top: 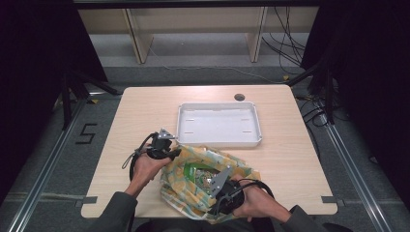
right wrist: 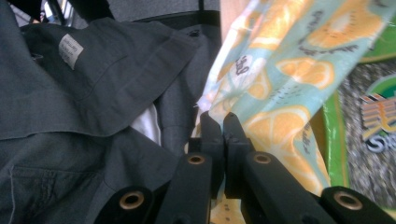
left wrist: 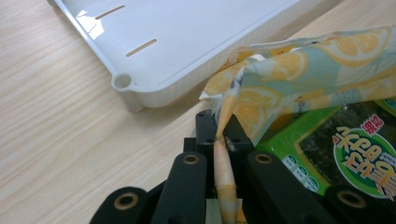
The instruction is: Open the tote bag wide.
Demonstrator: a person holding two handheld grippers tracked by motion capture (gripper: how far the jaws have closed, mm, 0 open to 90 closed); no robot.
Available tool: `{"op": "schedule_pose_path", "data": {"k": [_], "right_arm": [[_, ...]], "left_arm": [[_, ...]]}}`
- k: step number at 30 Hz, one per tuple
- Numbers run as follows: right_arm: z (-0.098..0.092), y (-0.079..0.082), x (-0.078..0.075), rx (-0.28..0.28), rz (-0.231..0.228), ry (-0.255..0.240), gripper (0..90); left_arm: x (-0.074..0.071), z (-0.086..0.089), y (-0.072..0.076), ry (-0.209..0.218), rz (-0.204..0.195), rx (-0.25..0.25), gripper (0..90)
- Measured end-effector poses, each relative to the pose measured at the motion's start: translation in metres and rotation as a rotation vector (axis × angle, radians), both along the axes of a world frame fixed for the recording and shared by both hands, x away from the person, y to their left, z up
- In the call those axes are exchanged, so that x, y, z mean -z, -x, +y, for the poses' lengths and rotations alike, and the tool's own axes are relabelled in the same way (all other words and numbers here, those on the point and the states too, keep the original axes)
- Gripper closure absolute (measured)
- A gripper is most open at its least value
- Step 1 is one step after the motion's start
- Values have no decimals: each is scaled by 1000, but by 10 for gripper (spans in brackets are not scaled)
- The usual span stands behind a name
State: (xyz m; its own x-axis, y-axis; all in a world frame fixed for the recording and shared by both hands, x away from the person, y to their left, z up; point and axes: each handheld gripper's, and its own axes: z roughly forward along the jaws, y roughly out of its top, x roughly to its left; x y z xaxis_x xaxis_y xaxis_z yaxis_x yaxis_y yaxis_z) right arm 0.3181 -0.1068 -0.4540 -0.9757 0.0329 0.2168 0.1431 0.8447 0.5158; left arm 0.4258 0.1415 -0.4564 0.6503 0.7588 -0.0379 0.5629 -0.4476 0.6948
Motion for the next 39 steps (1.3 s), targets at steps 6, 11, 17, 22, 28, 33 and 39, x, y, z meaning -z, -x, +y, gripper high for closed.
{"op": "schedule_pose_path", "data": {"k": [6, 11, 17, 22, 28, 33, 39], "right_arm": [[-1, -4, 1, 49, 9, 0, 764], [-14, -13, -21, 112, -31, -98, 548], [-33, -30, -48, 192, -88, -213, 522], [-31, -44, -45, 249, -108, -179, 566], [-15, -60, -29, 216, -160, -82, 685], [4, -70, -15, 207, -160, 17, 671], [19, -83, -1, 239, -145, 80, 542]], "left_arm": [[0, 1, 0, 43, 28, -12, 733], [-20, 6, 19, 71, 2, -12, 479], [-50, 18, 53, 143, -73, -4, 450], [-62, 16, 84, 175, -122, 47, 509], [-46, 6, 111, 190, -90, 154, 676], [-24, -11, 121, 206, 5, 209, 711], [-7, -28, 125, 153, 37, 259, 763]]}}
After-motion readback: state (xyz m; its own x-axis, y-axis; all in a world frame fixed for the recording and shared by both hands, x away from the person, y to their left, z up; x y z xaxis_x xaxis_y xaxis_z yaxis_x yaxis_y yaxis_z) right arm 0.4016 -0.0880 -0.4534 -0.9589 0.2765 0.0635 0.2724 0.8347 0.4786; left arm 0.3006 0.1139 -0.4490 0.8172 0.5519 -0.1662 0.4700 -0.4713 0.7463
